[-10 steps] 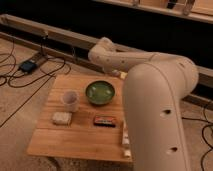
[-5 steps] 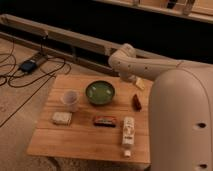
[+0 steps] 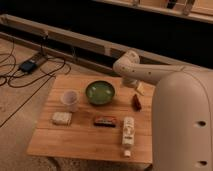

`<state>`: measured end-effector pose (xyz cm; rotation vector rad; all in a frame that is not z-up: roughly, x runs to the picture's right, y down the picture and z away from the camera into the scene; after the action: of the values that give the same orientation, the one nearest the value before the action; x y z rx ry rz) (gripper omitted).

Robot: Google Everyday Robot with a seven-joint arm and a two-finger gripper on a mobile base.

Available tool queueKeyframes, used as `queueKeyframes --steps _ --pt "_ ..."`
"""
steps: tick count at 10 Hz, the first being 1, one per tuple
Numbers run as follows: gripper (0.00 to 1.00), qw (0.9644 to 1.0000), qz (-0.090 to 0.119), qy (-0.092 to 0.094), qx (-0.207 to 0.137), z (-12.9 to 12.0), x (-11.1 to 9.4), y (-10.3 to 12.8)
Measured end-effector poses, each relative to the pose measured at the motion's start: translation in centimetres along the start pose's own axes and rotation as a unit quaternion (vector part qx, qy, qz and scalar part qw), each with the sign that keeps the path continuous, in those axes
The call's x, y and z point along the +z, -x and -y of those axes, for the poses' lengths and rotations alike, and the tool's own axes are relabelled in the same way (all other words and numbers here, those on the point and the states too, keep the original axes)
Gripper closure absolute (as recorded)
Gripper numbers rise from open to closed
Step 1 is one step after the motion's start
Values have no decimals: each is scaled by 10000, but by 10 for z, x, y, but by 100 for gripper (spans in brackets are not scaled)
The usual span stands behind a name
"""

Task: Place the pepper in the ceramic bowl

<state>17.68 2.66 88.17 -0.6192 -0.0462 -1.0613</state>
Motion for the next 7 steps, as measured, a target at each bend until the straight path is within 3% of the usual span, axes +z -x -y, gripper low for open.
queueKeyframes --steps 3,7 --pt "20 9998 201 -81 -6 -7 23 3" --pt "20 9988 427 -201 155 -44 56 2"
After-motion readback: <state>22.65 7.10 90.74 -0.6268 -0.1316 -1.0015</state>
